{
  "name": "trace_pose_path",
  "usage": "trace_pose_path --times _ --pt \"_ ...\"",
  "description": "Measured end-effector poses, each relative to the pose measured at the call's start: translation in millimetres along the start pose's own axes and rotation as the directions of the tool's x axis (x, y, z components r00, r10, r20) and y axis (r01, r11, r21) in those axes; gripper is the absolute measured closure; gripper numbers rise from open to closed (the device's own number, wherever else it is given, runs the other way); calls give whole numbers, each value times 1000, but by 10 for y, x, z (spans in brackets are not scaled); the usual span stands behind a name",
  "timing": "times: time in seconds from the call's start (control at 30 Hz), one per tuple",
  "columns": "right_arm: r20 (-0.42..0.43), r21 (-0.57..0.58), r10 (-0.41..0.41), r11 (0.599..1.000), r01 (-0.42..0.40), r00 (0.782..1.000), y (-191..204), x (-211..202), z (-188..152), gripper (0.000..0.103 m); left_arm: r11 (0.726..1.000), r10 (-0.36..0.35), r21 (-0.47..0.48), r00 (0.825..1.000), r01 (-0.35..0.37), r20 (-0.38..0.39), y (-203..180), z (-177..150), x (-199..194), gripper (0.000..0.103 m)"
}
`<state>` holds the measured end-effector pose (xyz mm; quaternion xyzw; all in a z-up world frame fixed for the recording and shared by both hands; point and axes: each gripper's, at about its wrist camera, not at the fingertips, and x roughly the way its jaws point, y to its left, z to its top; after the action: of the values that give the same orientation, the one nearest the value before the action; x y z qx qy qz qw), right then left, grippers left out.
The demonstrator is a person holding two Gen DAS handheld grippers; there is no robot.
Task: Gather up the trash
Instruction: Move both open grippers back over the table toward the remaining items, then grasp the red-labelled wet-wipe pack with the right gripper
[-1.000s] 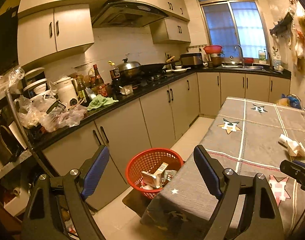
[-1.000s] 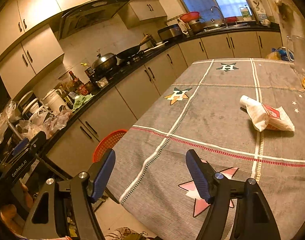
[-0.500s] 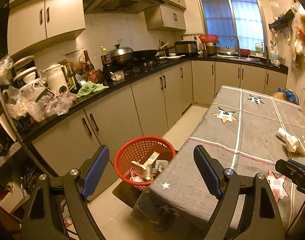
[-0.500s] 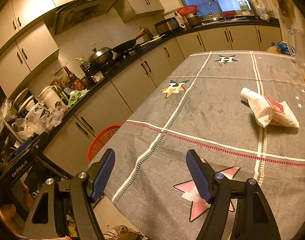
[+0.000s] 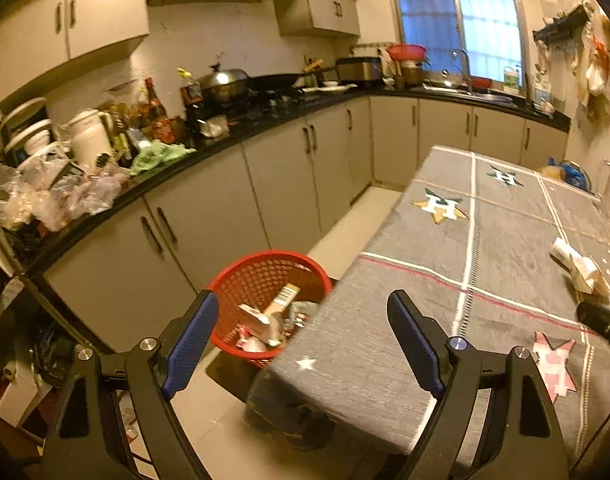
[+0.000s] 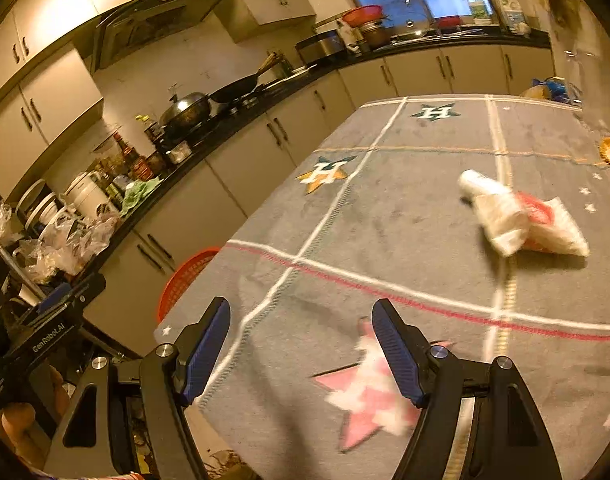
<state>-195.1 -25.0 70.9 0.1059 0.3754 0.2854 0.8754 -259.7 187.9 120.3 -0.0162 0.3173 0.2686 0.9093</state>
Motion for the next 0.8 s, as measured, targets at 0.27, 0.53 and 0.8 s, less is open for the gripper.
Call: trace_pose_path --times 0.27,0.53,0.8 --pt "23 143 -205 969 200 978 -973 -372 215 25 982 -178 40 980 183 -91 -506 -45 318 18" --pt "-16 94 -296 950 297 955 -1439 -174 639 25 942 -295 128 948 310 -122 -1041 -126 333 18" --pt "-41 96 -139 985 142 990 -1821 377 940 25 935 -317 121 940 332 -129 -1135 -33 305 18"
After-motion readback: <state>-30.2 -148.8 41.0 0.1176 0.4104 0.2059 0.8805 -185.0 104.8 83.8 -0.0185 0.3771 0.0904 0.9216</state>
